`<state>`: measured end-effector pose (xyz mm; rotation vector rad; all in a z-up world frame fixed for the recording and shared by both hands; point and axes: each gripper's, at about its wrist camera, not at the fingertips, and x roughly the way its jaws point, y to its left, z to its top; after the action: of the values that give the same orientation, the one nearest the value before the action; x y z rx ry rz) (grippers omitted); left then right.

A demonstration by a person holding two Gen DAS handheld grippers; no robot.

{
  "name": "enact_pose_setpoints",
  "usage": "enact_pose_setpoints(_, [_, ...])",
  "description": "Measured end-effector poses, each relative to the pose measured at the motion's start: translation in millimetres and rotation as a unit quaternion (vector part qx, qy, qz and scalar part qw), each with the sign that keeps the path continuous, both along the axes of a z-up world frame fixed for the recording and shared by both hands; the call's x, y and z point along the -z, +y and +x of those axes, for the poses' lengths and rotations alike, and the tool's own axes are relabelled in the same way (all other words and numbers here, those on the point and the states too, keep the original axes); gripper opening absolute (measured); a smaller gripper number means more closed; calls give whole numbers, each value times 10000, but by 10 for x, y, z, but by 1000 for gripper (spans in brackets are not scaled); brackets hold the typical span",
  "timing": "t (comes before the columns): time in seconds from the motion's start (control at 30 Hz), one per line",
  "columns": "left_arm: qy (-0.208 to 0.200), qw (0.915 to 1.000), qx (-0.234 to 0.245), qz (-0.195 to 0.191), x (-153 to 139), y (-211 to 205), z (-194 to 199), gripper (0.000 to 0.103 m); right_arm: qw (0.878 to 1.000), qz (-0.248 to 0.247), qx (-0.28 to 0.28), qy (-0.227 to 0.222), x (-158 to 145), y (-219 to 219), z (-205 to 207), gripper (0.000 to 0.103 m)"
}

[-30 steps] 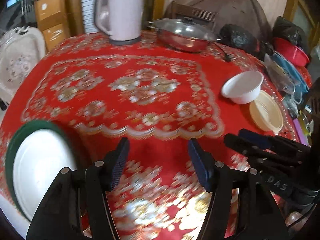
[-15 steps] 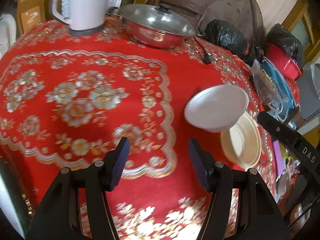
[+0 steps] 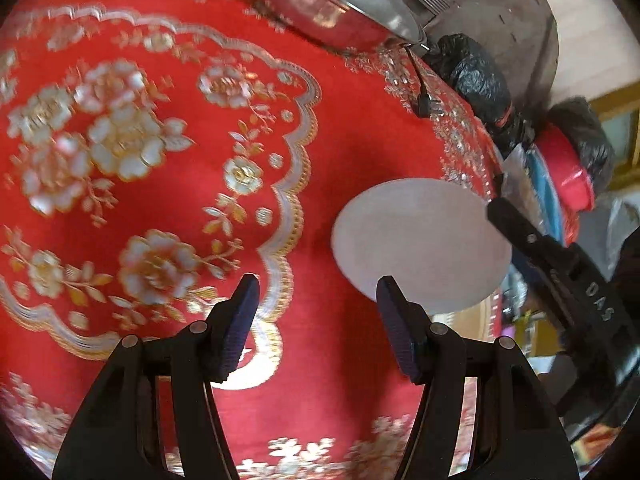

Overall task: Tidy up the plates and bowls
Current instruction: 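Grasp the rim of the small white bowl with both grippers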

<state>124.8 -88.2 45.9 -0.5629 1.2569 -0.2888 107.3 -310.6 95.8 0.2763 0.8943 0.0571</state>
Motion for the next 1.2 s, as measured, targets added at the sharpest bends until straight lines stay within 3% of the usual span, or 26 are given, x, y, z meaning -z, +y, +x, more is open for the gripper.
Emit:
enact_pose_setpoints(0.23, [273, 9955, -299, -860, 71, -48, 60, 62, 9994, 326, -15, 126, 110, -92, 126, 48])
enact_pose_setpoints(0.47, [286, 9928, -129, -1156, 118, -227, 123, 61, 9997, 162, -136, 95, 153, -90, 195, 47])
enact_pose_setpoints(0.5, [251, 9933, -47, -1128, 114, -267, 131, 59, 9998, 95, -166, 87, 160, -87, 194, 45])
enact_pose_setpoints(0.57, [249, 9941, 59, -1053, 131, -319, 143, 43, 9998, -39, -192, 78, 176, -94, 195, 36])
enact_pose_setpoints(0.73, [230, 9957, 41, -896, 191, -291, 176, 25, 9996, -146, -208, 148, 238, -154, 156, 31])
enact_pose_setpoints(1.03, [-138, 9983, 134, -542, -21, 6, 85, 24, 9984, -23, -444, 338, 349, -89, 36, 25])
enact_pose_setpoints(1.2, [-235, 9994, 261, -30, -92, 267, -133, 24, 9957, -64, -813, 442, 486, 218, -120, 23])
